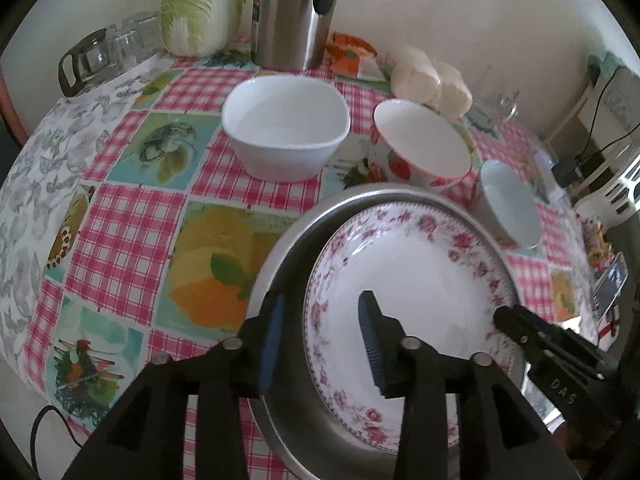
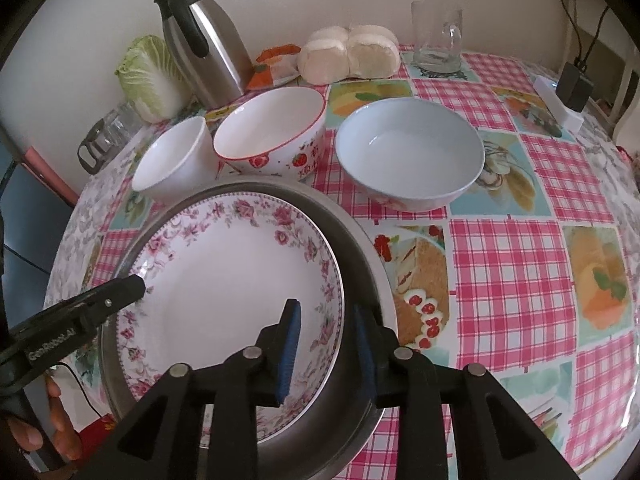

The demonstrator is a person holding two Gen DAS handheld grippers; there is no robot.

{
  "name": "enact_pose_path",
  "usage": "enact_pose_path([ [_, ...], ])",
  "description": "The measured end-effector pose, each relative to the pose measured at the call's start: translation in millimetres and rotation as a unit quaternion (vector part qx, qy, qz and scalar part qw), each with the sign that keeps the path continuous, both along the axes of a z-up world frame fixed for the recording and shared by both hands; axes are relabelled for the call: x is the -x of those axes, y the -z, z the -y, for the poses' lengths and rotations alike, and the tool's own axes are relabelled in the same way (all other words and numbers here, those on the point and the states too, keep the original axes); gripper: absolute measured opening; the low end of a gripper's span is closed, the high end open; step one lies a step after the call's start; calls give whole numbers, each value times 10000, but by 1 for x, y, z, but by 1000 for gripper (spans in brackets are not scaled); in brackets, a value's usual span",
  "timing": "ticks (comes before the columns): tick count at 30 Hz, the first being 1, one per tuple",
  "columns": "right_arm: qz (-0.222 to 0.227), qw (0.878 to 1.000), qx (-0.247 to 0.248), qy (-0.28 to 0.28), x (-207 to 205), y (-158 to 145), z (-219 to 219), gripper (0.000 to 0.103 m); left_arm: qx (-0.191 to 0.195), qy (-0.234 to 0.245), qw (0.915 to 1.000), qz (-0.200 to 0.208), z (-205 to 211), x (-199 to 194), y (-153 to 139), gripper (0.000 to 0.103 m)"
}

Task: Organize plates and bowls
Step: 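Lower the floral plate into the steel tray and open both grippers, then move both grippers to the red-rimmed white bowl and close on its rim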

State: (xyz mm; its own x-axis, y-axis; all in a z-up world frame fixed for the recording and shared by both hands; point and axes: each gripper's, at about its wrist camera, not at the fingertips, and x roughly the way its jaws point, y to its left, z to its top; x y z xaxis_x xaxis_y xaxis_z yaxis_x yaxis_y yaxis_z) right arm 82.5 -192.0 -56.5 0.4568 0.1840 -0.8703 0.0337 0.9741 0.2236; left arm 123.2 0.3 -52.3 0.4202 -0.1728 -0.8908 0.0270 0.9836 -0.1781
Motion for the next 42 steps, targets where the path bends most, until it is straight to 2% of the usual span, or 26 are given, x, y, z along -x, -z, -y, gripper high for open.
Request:
enact_pose_path([
  [5, 252, 9996, -100, 33, 2, -10, 1, 32, 105, -20, 9996, 268, -2, 4, -12, 47],
  [6, 301, 9995, -116, 48, 2, -12, 1, 35, 107, -45, 9994, 334, -4, 5, -15, 54],
  [7, 345, 9993, -121, 60, 3, -14, 1, 45, 80, -86, 9991, 404, -4, 6, -18, 61],
  [8, 405, 9991, -111, 64, 3, -16, 1, 54, 41, -135, 9988, 479, -5, 6, -21, 64],
  [10, 460, 9989, -72, 46, 4, -18, -1, 58, -11, -220, 9982, 563, -9, 6, -24, 65],
  [14, 497, 9988, 20, -24, 5, -18, -7, 75, -384, -382, 9972, 519, -13, 2, -19, 71],
  [17, 500, 9987, 31, -23, 5, -17, -6, 85, -384, -433, 9973, 453, -17, -1, -16, 75],
  [19, 492, 9988, 32, -7, 4, -16, -4, 91, -434, -472, 9969, 457, -19, -1, -14, 87],
  [21, 485, 9988, 25, 27, 4, -16, -2, 100, -457, -521, 9962, 520, -19, -1, -13, 89],
  [24, 502, 9987, 17, 44, 4, -16, -1, 102, -464, -610, 9956, 548, -22, -2, -13, 92],
  [27, 491, 9988, 22, 40, 4, -15, -2, 103, -454, -741, 9946, 563, -26, -3, -12, 100],
  [33, 455, 9989, 52, 42, 3, -13, -2, 103, -212, -909, 9937, 622, -33, -3, -12, 100],
  [36, 454, 9989, 70, 35, 3, -13, -3, 103, -32, -798, 9950, 592, -31, -4, -13, 100],
  [42, 575, 9983, 92, 14, 3, -18, -5, 103, 51, -664, 9965, 512, -25, -9, -18, 100],
])
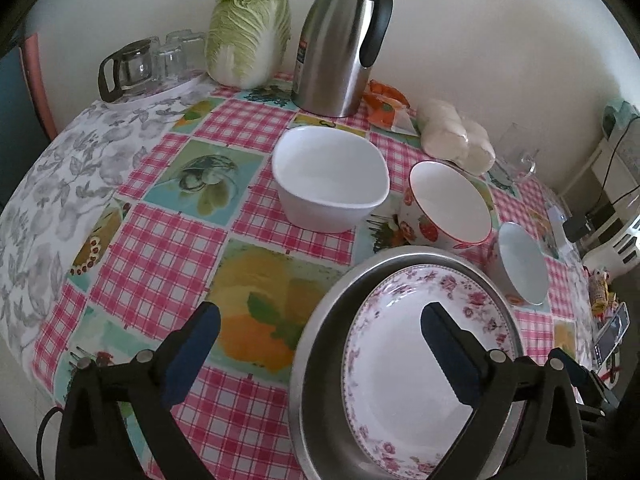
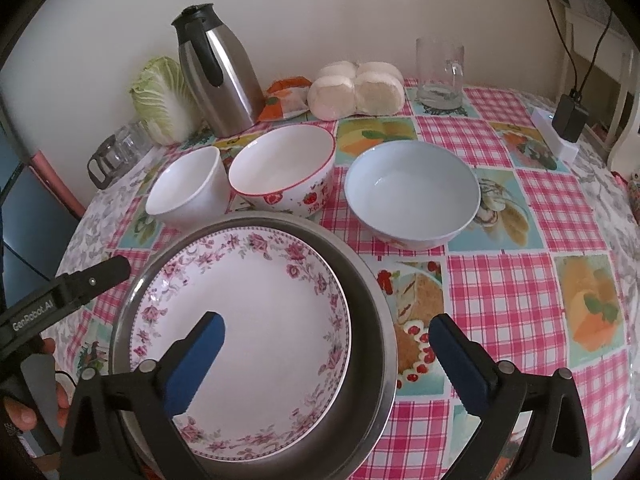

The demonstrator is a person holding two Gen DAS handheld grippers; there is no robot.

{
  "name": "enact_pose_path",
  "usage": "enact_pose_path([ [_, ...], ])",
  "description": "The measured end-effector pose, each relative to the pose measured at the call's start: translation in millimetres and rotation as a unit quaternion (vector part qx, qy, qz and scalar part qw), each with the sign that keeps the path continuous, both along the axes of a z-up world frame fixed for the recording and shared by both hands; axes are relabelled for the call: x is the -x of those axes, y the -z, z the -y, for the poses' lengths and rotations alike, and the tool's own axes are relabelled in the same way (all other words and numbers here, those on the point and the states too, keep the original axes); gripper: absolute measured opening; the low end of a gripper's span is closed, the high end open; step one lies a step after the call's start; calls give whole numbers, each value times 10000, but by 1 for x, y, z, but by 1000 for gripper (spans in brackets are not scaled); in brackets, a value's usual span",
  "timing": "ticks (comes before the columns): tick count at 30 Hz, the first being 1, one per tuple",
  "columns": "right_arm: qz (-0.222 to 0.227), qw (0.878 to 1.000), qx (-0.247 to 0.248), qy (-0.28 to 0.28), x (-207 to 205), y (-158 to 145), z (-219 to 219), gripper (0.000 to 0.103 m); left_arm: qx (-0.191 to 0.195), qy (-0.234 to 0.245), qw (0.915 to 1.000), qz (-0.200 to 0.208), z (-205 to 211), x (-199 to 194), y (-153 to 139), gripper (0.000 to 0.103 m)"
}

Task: Organize plates and bowls
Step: 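Move both grippers to the red-rimmed white bowl and close on its rim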

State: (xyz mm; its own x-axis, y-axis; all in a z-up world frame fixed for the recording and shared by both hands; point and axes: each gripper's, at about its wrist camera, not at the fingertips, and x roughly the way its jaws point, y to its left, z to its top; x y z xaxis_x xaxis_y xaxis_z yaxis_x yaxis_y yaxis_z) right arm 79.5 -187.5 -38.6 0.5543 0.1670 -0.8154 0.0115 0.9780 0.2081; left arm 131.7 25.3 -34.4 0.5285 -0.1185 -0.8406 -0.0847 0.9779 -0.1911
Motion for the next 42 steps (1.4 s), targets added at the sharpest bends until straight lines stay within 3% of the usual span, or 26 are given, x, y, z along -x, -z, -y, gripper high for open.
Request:
enact_pose_path([
  [4, -19, 10000, -13, 68, -4, -7, 2, 103, 243, 65, 9996, -150, 2, -12, -5, 100],
  [9, 73, 9995, 76, 312, -22, -29, 9, 103, 103, 237, 9997, -36, 16, -39, -31, 100],
  [13, 222, 9986, 24, 476, -47, -49, 19, 103, 206, 372, 9991, -27, 26, -67, -48, 91],
  [18, 262, 9983, 25, 518, -85, -59, 25, 102, 411, 557, 9974, -183, 36, -102, -51, 88],
  [21, 191, 9982, 60, 566, -107, -58, 26, 93, 491, 575, 9964, -371, 43, -120, -42, 74],
  [25, 75, 9983, 1, 582, -134, -49, 31, 85, 460, 703, 9945, -631, 53, -140, -26, 68],
  [29, -147, 9975, -83, 681, -154, -35, 37, 77, 675, 720, 9925, -722, 60, -153, -17, 66],
  [31, -192, 9976, -103, 657, -159, -29, 36, 73, 637, 733, 9923, -768, 64, -159, -12, 59],
  [35, -330, 9981, -69, 520, -170, -14, 27, 64, 584, 791, 9911, -899, 73, -164, 0, 56],
  [37, -369, 9983, -73, 442, -172, -8, 24, 61, 488, 837, 9906, -969, 77, -166, 6, 48],
  [42, -438, 9986, -176, 249, -175, 9, 15, 54, 435, 842, 9896, -1083, 82, -168, 16, 43],
])
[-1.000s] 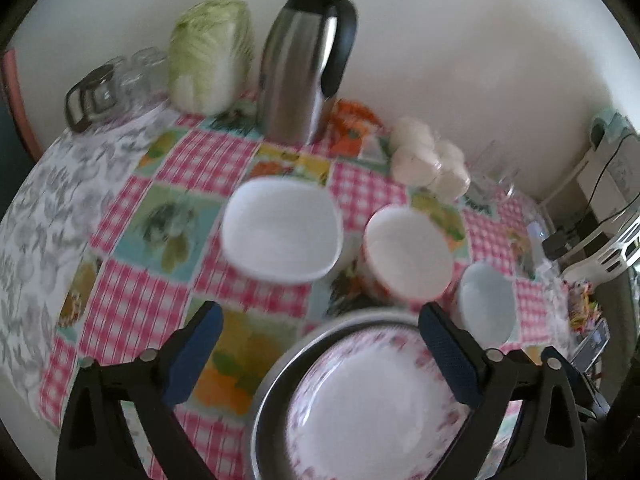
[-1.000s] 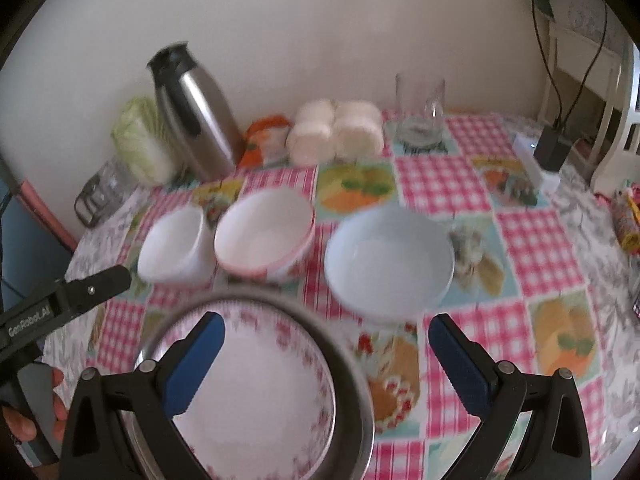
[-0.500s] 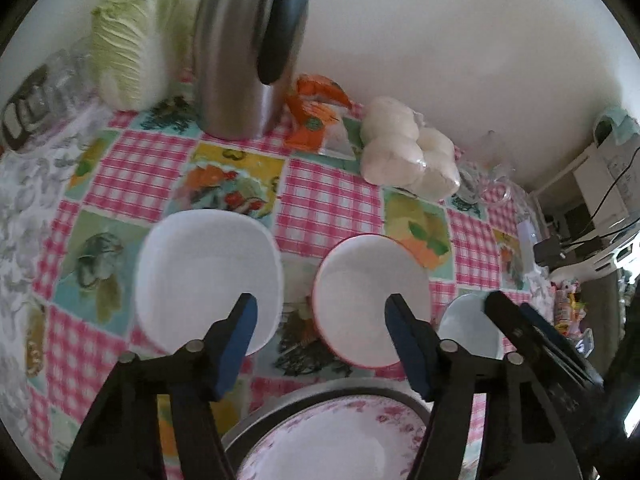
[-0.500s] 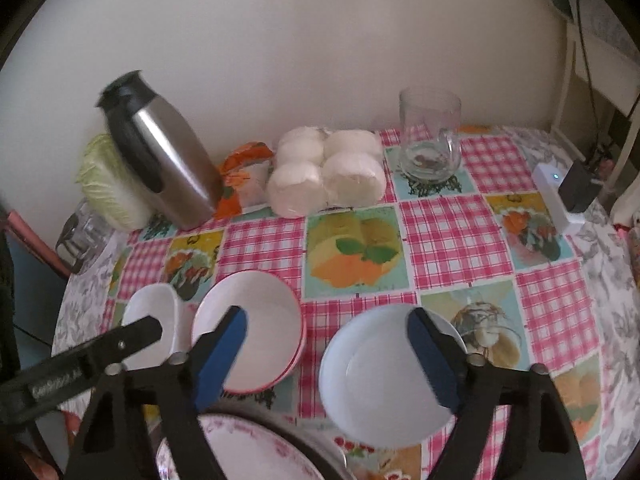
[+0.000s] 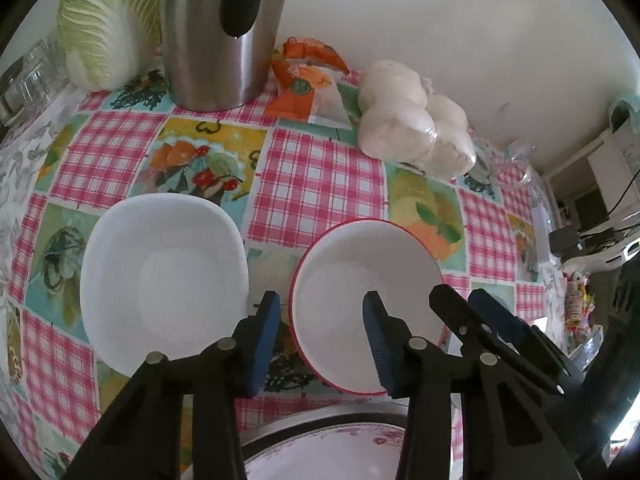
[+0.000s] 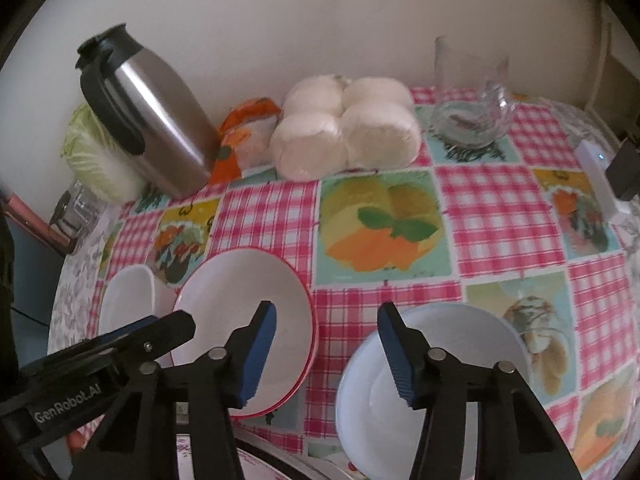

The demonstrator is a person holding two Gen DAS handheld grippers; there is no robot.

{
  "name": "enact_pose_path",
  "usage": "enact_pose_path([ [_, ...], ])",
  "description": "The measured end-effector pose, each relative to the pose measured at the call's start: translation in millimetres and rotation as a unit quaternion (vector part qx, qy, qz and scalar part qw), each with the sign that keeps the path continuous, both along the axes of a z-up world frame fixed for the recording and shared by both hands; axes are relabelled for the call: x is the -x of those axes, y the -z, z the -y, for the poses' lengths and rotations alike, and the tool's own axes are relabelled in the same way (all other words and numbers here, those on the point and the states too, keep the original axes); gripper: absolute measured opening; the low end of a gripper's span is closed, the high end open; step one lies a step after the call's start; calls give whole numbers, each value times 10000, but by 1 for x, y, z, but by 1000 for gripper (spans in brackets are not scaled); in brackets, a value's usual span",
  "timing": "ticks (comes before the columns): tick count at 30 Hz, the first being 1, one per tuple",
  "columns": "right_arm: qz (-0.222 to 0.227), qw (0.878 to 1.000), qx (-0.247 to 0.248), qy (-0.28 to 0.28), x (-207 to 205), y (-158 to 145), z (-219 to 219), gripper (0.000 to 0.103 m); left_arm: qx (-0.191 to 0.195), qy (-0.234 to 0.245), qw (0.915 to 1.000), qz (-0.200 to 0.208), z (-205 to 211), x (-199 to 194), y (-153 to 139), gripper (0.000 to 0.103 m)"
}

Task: Organize plates and bowls
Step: 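Move both grippers to the red-rimmed white bowl and close on its rim, then lift the red-rimmed bowl and carry it toward the steel tray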

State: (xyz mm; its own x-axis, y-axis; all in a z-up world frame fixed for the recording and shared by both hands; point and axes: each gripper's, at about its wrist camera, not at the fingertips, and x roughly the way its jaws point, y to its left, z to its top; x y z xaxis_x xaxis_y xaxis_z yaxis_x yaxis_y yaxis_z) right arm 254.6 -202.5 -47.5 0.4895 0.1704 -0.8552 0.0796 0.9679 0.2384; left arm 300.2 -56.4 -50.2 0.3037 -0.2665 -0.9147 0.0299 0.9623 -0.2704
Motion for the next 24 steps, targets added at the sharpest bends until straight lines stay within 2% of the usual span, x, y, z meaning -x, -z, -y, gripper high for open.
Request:
enact_pose_path([
  [4, 71, 9999, -76, -124, 0, 1, -3, 46, -27, -63, 9999, -93, -2, -2, 8, 36],
  [6, 59, 9997, -152, -173, -1, 3, -3, 46, -23, -88, 9999, -125, -3, -3, 11, 33],
  [8, 11, 9997, -161, -183, -2, 8, -4, 40, -29, -104, 9998, -162, -3, -4, 15, 30],
  [16, -69, 9993, -179, -327, -6, 18, -8, 21, -109, -100, 9995, -283, 3, -7, 30, 28],
  [17, -87, 9992, -174, -341, -6, 20, -9, 20, -117, -96, 9995, -283, 3, -7, 32, 27],
  [19, -120, 9990, -170, -393, -7, 23, -12, 18, -141, -108, 9994, -287, 3, -6, 36, 17],
  [24, -155, 9988, 62, -467, -8, 28, -19, 17, -299, -131, 9994, -141, 4, -5, 36, 14],
])
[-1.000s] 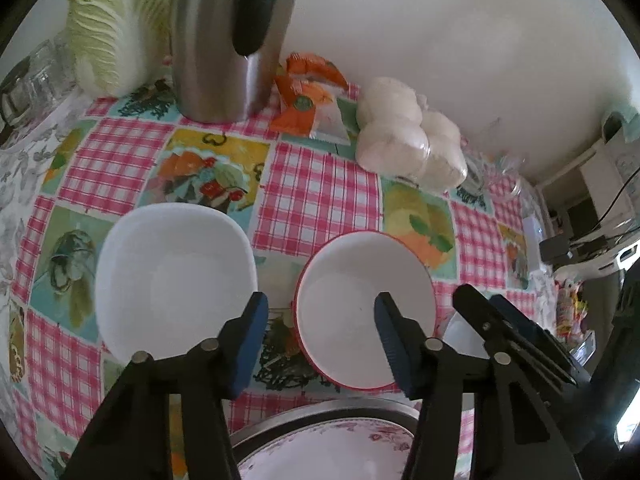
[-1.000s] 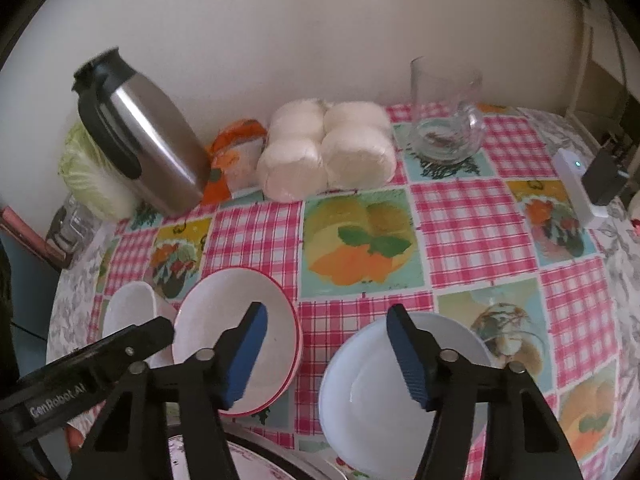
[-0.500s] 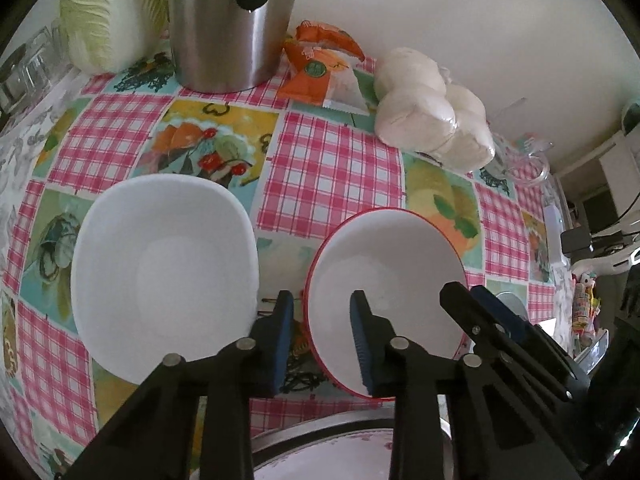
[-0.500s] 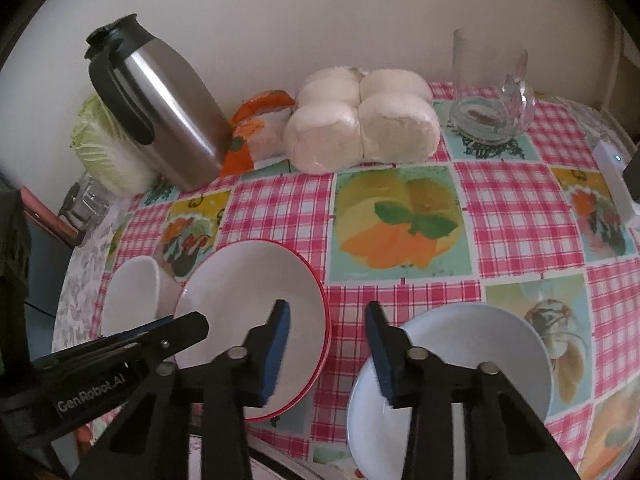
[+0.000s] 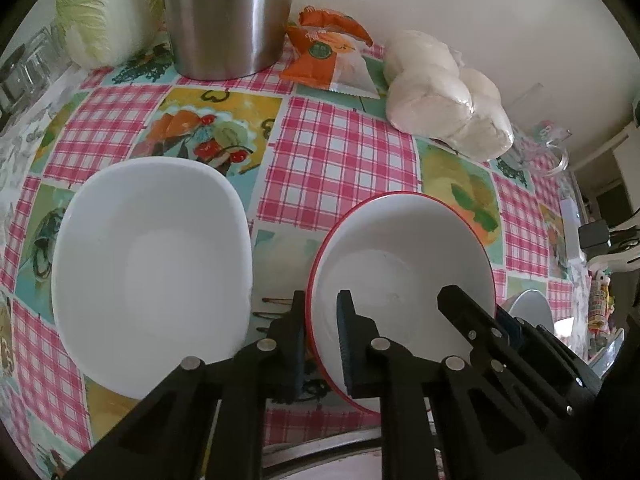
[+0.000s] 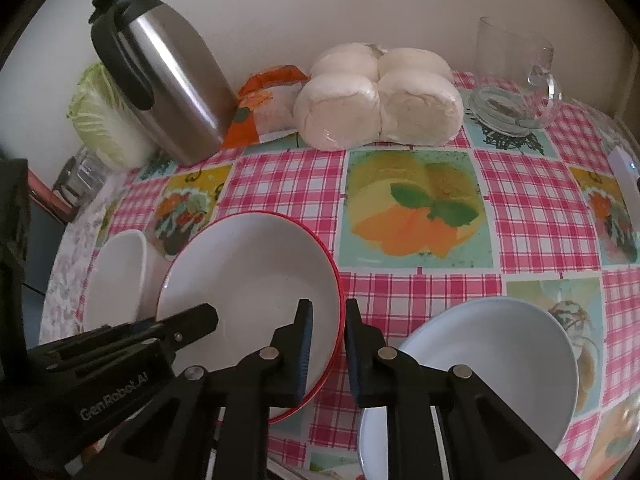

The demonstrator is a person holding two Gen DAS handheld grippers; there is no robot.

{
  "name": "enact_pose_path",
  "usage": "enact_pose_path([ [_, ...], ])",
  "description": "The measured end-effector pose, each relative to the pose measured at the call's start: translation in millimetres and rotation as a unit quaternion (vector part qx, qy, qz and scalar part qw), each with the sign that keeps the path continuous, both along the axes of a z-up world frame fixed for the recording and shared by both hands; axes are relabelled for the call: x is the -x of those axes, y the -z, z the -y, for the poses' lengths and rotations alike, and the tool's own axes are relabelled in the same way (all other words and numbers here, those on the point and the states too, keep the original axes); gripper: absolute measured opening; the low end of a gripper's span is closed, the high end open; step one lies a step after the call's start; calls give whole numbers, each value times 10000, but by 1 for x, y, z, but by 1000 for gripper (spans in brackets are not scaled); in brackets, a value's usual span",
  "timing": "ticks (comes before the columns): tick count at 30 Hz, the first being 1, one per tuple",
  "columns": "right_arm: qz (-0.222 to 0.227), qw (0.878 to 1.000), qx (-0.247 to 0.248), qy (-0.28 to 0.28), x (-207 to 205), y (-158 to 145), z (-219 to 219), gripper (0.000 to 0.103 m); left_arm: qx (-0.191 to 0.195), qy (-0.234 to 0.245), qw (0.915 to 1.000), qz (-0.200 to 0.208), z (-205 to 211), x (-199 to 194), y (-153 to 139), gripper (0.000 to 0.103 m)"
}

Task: Organize plates and bowls
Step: 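Lift the red-rimmed bowl and carry it toward the steel tray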

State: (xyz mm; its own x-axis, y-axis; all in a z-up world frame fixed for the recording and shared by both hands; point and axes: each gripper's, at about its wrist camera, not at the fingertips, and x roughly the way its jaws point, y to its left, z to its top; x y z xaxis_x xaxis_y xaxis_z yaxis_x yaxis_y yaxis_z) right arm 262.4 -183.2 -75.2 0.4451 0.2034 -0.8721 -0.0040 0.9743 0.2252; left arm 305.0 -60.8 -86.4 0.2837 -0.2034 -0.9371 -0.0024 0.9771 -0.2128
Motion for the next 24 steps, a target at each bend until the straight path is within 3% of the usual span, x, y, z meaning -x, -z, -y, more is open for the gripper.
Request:
enact_pose_path([
  [13, 146, 9999, 35, -4, 4, -4, 2, 14, 95, -64, 9993, 369, -4, 6, -3, 11],
  [24, 502, 9987, 7, -73, 14, -37, -4, 14, 41, -111, 9969, 780, -10, 20, -42, 11],
])
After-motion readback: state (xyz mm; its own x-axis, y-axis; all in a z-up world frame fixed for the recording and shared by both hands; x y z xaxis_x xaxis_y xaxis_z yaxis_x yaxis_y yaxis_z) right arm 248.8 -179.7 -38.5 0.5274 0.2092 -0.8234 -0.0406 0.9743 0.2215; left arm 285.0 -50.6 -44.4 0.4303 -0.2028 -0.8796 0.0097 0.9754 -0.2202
